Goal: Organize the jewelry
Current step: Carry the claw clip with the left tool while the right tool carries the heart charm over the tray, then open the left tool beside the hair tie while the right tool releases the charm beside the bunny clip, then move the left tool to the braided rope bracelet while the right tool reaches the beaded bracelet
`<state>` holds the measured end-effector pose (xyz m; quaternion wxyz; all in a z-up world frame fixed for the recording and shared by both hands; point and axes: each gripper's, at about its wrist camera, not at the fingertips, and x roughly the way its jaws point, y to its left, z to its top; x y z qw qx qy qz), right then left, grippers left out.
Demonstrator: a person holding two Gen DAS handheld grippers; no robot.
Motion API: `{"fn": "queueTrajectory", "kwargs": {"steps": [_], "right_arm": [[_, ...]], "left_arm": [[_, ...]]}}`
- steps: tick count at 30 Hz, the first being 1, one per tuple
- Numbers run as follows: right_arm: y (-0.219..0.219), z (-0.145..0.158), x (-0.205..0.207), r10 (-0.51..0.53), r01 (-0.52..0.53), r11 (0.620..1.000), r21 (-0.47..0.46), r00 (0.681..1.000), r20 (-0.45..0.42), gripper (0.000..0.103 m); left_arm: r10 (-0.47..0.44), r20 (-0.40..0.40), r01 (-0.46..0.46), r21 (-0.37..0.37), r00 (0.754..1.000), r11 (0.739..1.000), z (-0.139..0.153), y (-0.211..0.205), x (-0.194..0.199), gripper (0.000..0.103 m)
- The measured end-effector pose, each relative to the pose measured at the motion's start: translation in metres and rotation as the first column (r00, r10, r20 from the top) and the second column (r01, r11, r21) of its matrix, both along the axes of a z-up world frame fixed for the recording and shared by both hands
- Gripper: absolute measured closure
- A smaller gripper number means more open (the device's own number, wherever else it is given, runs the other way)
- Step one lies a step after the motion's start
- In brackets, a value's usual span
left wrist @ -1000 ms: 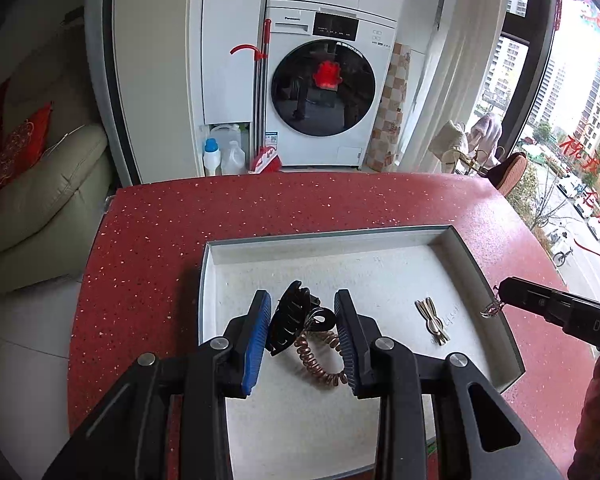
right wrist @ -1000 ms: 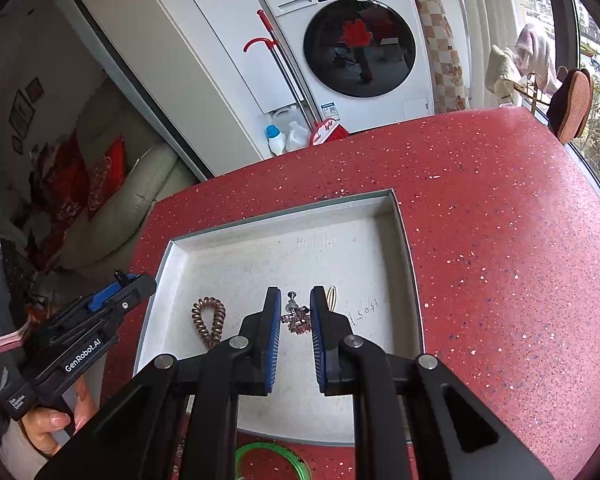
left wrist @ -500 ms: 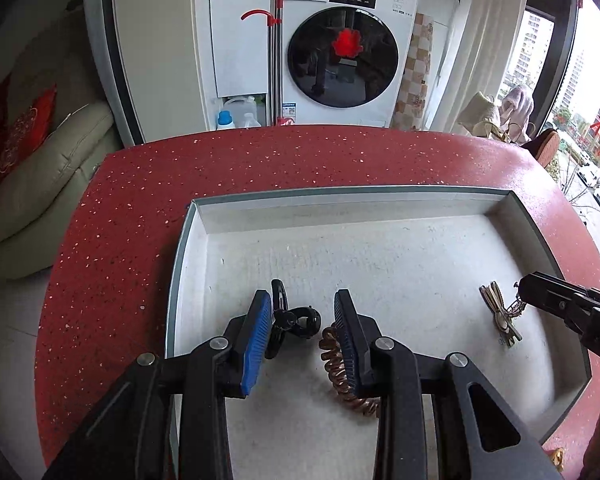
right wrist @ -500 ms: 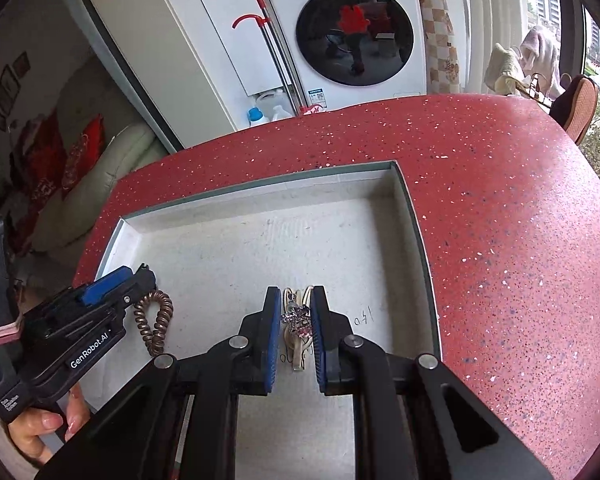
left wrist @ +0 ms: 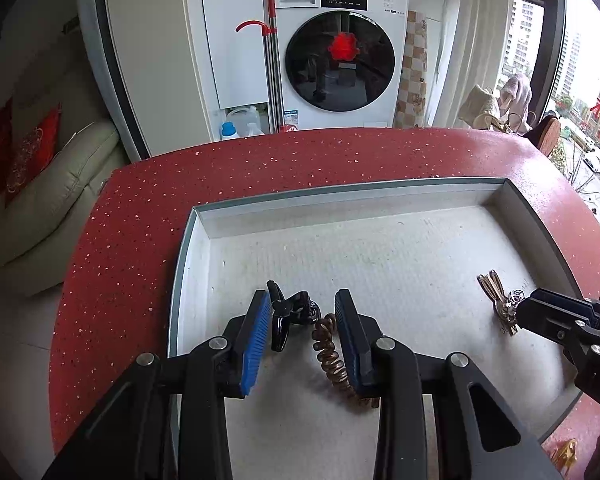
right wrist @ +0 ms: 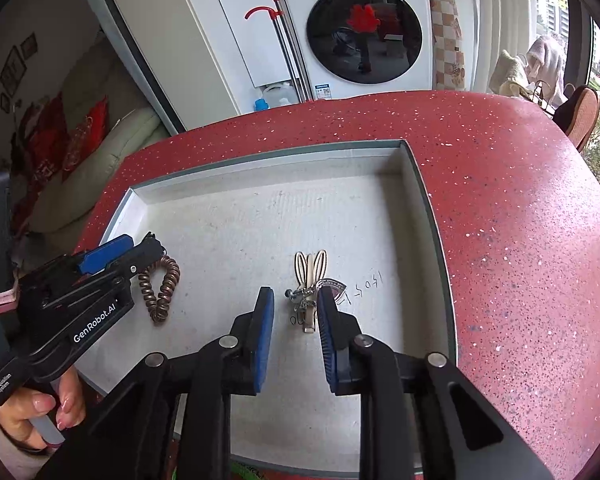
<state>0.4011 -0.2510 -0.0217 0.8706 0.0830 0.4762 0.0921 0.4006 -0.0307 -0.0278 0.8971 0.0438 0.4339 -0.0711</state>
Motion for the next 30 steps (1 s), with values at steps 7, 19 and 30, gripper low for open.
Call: {"fn": "queueTrajectory", "kwargs": {"steps": [7, 19, 30], "right_arm": [[-0.004, 0.001, -0.005, -0.011, 0.011, 0.999, 0.036, 1.0, -0.013, 0.054], [-0.005, 0.016, -0.022, -0.013, 0.012, 0.996, 0.091, 1.0, 0.007, 0.038], [0.001, 0.037, -0.064, 0.009, -0.016, 0.993, 0.12, 0.999, 0.052, 0.019]], "left_arm": [[0.005, 0.041, -0.005, 0.003, 0.999, 1.0, 0.009, 0.002, -0.009, 0.009], [0.017, 0.081, -0.015, -0.026, 0.997, 1.0, 0.024, 0.011, -0.036, 0.0], [0.022, 0.088, -0.016, -0.074, 0.996, 0.997, 0.041, 0.029, -0.082, 0.0]]}}
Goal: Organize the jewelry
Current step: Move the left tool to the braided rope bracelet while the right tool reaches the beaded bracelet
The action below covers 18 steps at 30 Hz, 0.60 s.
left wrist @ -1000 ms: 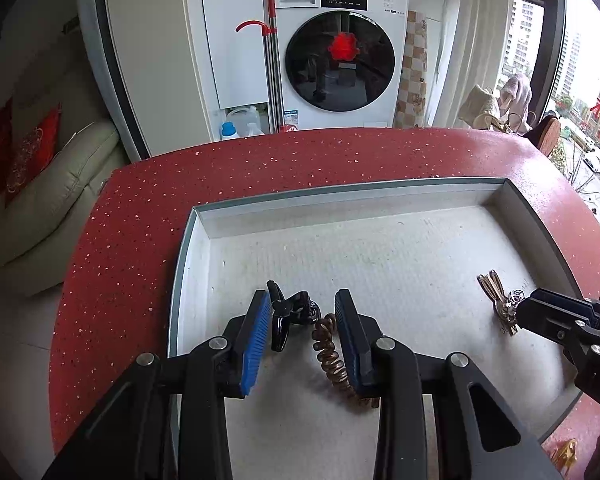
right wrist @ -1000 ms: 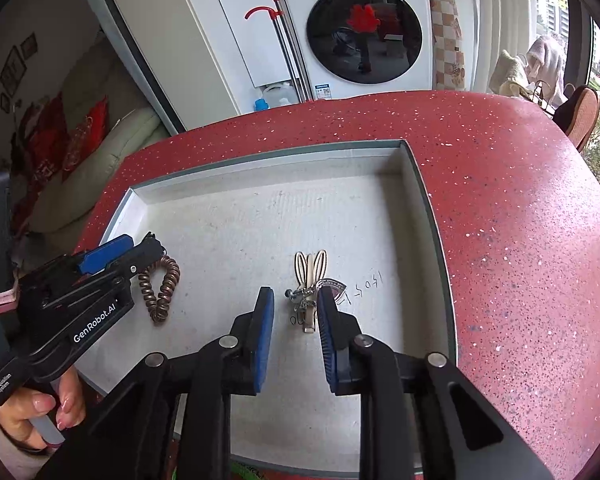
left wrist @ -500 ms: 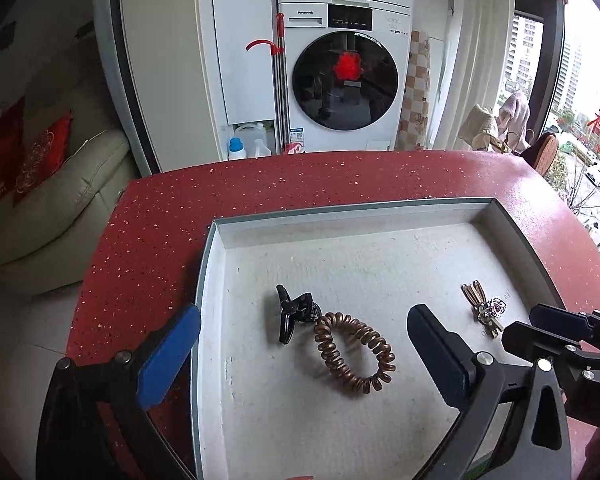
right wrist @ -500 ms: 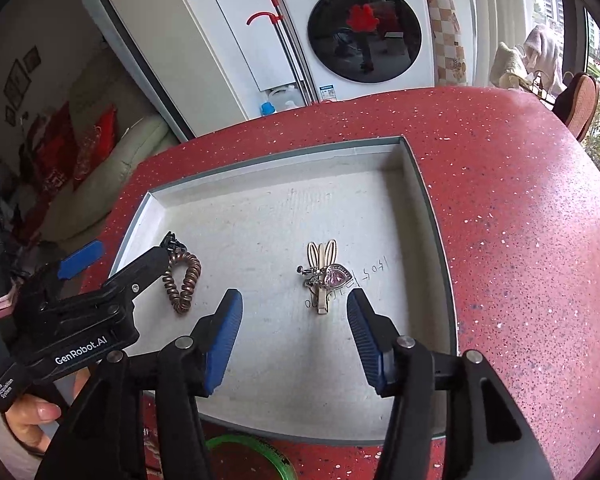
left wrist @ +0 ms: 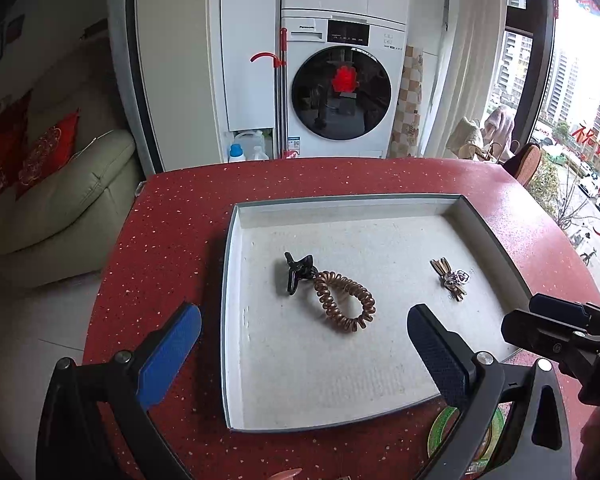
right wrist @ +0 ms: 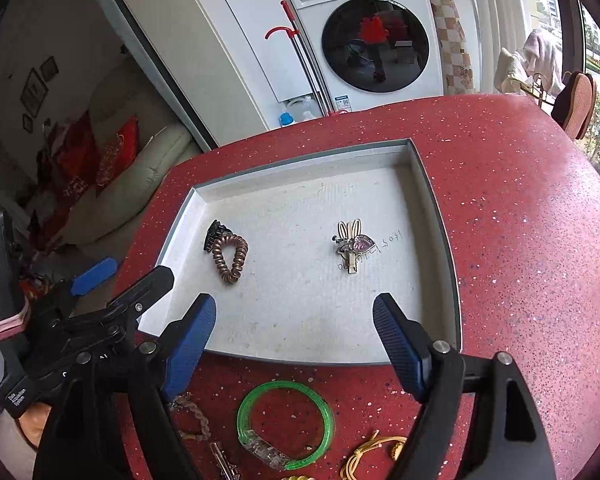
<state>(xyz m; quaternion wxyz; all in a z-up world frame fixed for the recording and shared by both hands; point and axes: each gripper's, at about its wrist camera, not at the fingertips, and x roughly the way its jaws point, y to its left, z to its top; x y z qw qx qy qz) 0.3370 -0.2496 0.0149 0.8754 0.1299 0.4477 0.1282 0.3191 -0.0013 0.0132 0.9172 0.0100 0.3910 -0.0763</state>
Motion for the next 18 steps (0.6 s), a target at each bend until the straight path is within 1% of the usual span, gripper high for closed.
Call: {"fn": "queueTrajectory", "kwargs": {"steps": [8, 10, 11, 12, 15, 18], "right_arm": [[-0.004, 0.007, -0.045, -0.006, 0.005, 0.999, 0.047, 1.0, 0.028, 0.016], [-0.004, 0.009, -0.057, -0.009, 0.007, 0.999, 0.054, 0.999, 0.038, 0.007], [-0.004, 0.01, -0.063, -0.008, 0.005, 0.999, 0.053, 0.999, 0.048, 0.0], [-0.003, 0.011, -0.069, -0.009, 0.006, 0.999, 0.049, 0.998, 0.062, 0.0], [-0.003, 0.012, -0.083, -0.009, 0.005, 0.999, 0.049, 0.996, 0.084, 0.0], [-0.006, 0.008, -0.097, -0.026, 0.019, 0.997, 0.07, 0.995, 0.093, 0.0]], "left_arm": [[-0.012, -0.066, 0.008, -0.067, 0.998, 0.998, -0.002, 0.015, -0.037, 0.0], [-0.01, -0.081, 0.003, -0.09, 0.997, 0.996, -0.004, 0.021, -0.047, 0.0], [-0.011, -0.088, 0.002, -0.099, 0.996, 0.995, -0.005, 0.024, -0.051, 0.0], [-0.01, -0.095, 0.0, -0.104, 0.995, 0.995, -0.007, 0.027, -0.057, 0.0], [-0.007, -0.11, -0.005, -0.102, 0.994, 0.995, -0.012, 0.032, -0.073, 0.0], [0.004, -0.11, -0.012, -0.067, 0.994, 0.998, -0.018, 0.034, -0.089, 0.0]]}}
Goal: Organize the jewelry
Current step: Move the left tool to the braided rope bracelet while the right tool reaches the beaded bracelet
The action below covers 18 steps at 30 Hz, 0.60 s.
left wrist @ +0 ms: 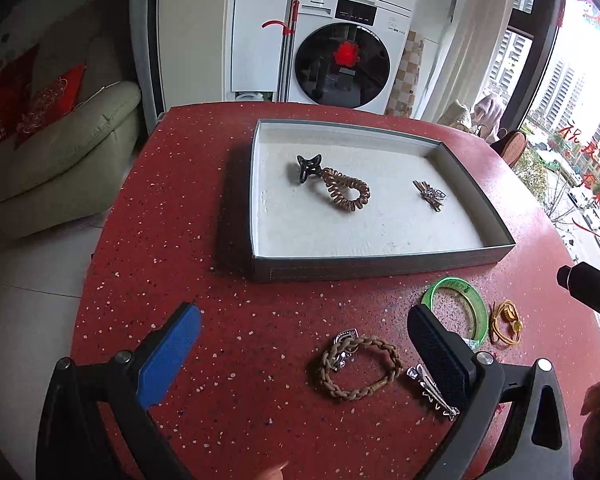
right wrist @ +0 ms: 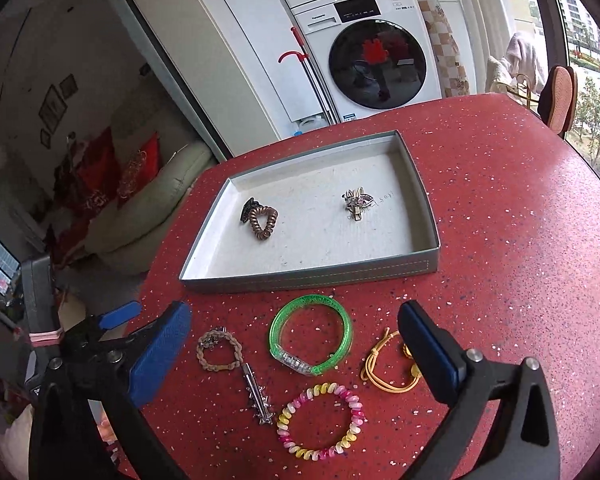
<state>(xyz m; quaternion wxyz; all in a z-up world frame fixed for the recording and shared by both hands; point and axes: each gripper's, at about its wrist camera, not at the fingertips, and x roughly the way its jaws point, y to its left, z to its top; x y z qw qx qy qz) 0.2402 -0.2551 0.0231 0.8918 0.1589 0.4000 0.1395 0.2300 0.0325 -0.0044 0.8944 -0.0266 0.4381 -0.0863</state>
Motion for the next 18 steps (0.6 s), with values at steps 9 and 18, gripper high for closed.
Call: {"fn": "queueTrajectory", "kwargs": {"steps": [9, 18], "right_arm": [[-0.003, -0.023, -0.032, 0.014, -0.014, 1.0, 0.002, 0.994, -0.107, 0.0], [-0.008, -0.057, -0.058, -0.029, 0.015, 0.998, -0.069, 0.979, -0.203, 0.0]], "left_arm": [[0.04, -0.027, -0.04, 0.01, 0.999, 0.999, -0.021, 0.008, -0.025, 0.0], [0.05, -0.08, -0.05, 0.001, 0.996, 0.999, -0.04, 0.006, -0.033, 0.0]]}}
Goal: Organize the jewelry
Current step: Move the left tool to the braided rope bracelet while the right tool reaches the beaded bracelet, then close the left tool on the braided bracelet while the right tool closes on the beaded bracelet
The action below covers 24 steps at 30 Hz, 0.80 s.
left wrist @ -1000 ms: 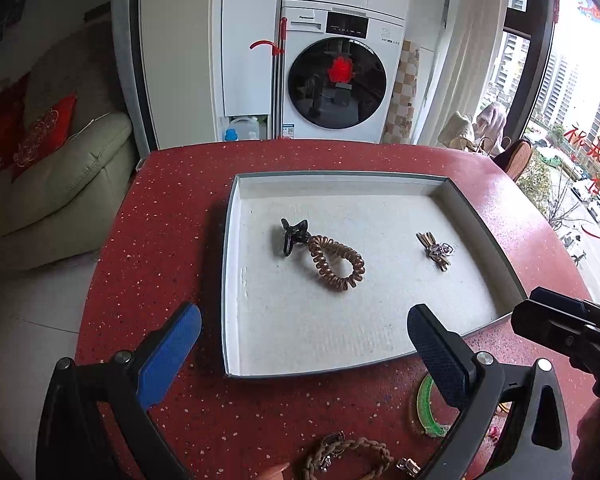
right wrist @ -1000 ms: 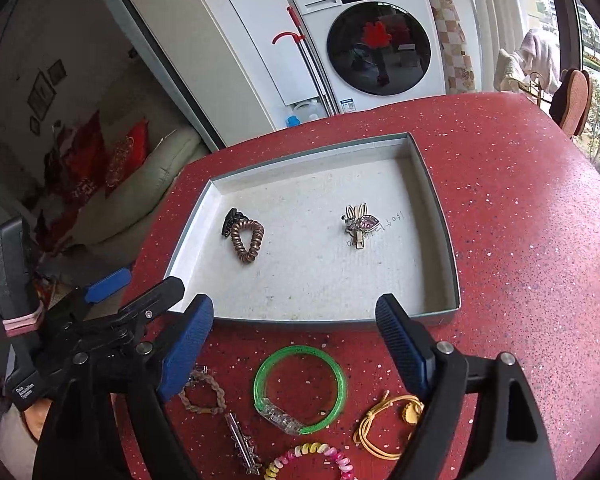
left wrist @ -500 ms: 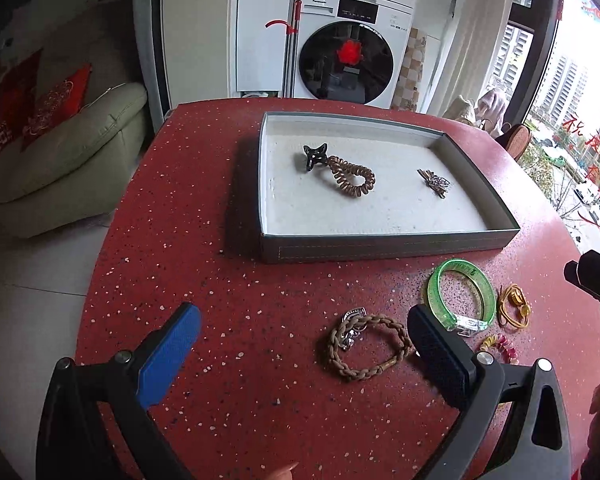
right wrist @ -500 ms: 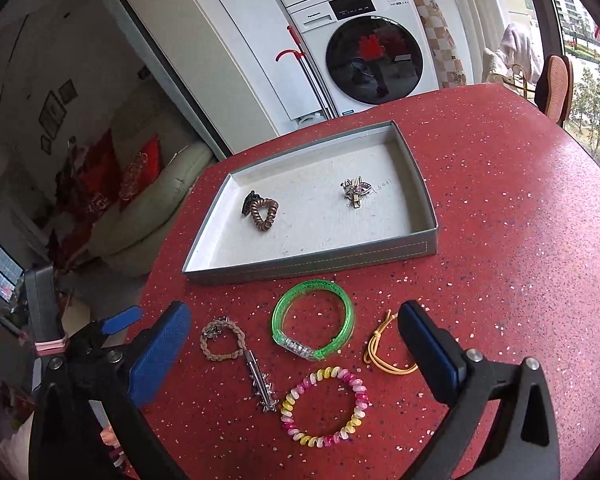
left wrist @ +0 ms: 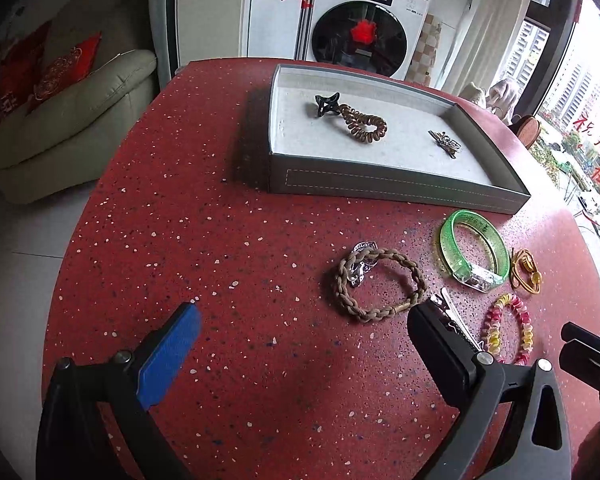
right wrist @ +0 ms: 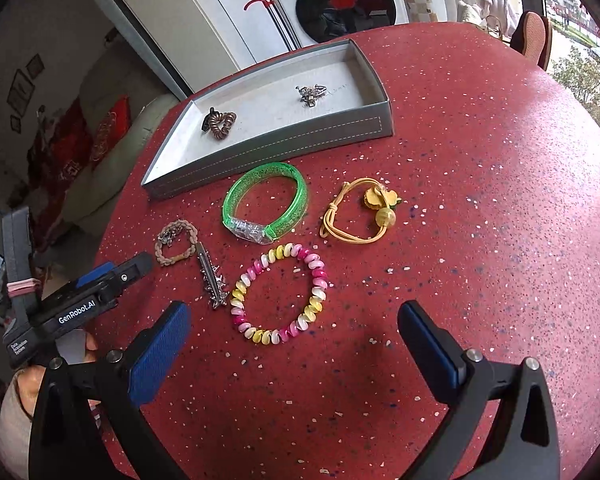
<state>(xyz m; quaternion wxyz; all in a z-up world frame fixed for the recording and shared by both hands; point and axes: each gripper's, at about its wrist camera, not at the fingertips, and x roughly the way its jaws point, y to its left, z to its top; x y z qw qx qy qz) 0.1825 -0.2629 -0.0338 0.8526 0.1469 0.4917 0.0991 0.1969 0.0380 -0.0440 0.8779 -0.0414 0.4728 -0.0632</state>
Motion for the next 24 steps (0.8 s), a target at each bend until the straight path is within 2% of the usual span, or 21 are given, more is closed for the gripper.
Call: {"fn": "queueTrajectory", "kwargs": {"steps": [3, 14, 15, 17, 20, 22, 24], "right_arm": [[-0.001, -0.002, -0.003, -0.012, 0.012, 0.999, -0.053, 1.0, -0.011, 0.0], [0.001, -0.003, 0.002, -0.033, 0.031, 0.99, -0.141, 0.999, -0.014, 0.0], [0.001, -0.004, 0.002, -0.037, 0.034, 0.988, -0.15, 0.999, -0.016, 0.001], [0.001, -0.005, 0.005, -0.045, 0.042, 0.986, -0.162, 0.999, -0.02, 0.007], [0.001, -0.007, 0.01, -0.052, 0.045, 0.985, -0.169, 0.998, -0.034, 0.022], [0.007, -0.008, 0.013, -0.04, 0.034, 0.978, -0.206, 0.999, -0.026, 0.027], [0.014, -0.008, 0.013, -0.019, 0.014, 0.969, -0.247, 1.0, -0.019, 0.033]], "left_arm": [[0.008, -0.005, -0.008, 0.008, 1.0, 1.0, -0.002, -0.002, 0.002, 0.0], [0.016, -0.016, -0.015, 0.018, 1.0, 1.0, -0.01, -0.006, 0.012, 0.0], [0.015, -0.012, -0.015, 0.026, 1.0, 1.0, -0.009, -0.007, 0.012, 0.003], [0.008, -0.014, -0.008, 0.028, 1.0, 1.0, -0.009, -0.01, 0.015, 0.003], [0.005, -0.011, -0.005, 0.037, 1.0, 0.999, -0.009, -0.012, 0.015, 0.004], [0.002, -0.001, -0.002, 0.057, 1.0, 0.998, -0.008, -0.016, 0.014, 0.012], [-0.001, -0.002, 0.001, 0.064, 1.0, 0.998, -0.007, -0.018, 0.014, 0.013]]}}
